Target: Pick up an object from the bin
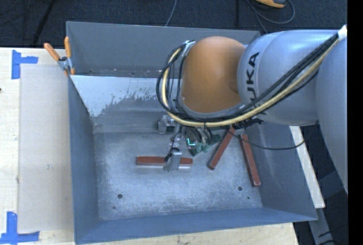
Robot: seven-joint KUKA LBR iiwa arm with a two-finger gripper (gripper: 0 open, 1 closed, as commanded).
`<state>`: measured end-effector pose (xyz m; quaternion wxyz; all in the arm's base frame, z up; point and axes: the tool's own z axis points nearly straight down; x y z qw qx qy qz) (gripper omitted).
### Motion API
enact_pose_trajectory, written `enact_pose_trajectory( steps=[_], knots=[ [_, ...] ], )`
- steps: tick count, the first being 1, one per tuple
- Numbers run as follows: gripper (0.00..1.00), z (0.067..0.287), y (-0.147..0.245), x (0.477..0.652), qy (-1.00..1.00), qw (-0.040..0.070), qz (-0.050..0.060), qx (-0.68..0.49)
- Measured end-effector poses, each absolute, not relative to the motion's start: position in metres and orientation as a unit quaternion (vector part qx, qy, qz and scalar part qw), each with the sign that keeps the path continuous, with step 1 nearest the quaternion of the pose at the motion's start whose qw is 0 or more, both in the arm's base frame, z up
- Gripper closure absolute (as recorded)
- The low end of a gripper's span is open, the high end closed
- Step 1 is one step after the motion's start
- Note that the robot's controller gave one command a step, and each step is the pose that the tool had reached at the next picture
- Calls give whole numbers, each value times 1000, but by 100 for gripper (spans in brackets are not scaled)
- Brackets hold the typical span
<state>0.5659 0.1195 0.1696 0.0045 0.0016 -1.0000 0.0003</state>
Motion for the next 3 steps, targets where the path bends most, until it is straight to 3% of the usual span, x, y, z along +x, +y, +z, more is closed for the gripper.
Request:
enact_pose_trajectory(
  steps=[1,2,3],
  knots=[
    [0,65,110,563,-999,4,1,47],
    [100,70,110,565,-999,0,0,45],
    [100,70,139,600,-944,-1,-1,330]
  ],
)
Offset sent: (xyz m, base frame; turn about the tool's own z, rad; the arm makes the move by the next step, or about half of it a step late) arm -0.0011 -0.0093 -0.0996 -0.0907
